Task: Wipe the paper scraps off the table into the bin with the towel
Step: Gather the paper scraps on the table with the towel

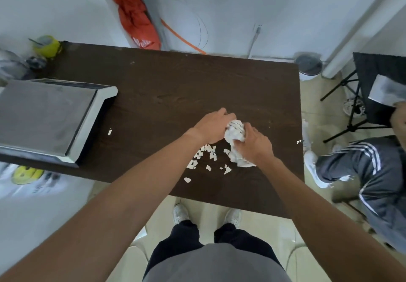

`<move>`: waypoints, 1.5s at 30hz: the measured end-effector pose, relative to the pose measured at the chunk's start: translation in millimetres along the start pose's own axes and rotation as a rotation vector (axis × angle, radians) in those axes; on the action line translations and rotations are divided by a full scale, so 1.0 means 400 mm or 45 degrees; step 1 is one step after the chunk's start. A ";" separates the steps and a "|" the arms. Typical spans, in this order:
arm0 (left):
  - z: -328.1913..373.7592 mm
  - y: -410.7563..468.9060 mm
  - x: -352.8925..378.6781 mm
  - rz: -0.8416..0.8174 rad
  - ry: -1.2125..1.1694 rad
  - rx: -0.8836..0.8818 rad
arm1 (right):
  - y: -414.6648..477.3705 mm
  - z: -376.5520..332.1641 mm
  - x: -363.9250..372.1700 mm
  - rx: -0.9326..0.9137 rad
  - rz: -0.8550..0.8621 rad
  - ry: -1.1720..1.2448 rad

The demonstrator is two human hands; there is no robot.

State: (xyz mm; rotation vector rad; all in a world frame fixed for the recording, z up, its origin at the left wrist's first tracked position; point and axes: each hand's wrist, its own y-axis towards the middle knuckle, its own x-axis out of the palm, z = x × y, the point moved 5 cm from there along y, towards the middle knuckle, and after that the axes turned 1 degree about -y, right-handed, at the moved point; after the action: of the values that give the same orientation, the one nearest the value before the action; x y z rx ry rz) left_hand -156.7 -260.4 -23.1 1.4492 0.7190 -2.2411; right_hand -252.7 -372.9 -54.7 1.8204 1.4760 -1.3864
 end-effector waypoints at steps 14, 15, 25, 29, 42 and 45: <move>0.222 0.100 0.065 -0.195 0.016 0.206 | -0.055 0.211 -0.067 0.292 -0.047 -0.295; 0.218 0.098 0.061 -0.180 -0.006 0.193 | -0.071 0.193 -0.056 0.309 -0.041 -0.284; 0.014 -0.084 0.040 -0.212 -0.020 -0.080 | -0.151 -0.046 0.100 0.238 -0.141 -0.061; -0.025 -0.140 0.024 -0.109 0.012 -0.119 | -0.142 -0.117 0.116 0.180 -0.122 -0.083; 0.092 -0.044 -0.044 0.013 -0.212 -0.172 | -0.051 0.116 -0.104 0.150 0.070 -0.331; 0.120 -0.027 -0.054 0.129 -0.230 -0.109 | -0.036 0.216 -0.149 0.157 0.047 -0.468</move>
State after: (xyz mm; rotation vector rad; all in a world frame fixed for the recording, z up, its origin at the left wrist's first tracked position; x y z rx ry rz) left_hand -188.8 -279.7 15.4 1.1976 0.6593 -2.2010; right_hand -299.5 -465.8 -35.1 1.5444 1.1851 -1.7159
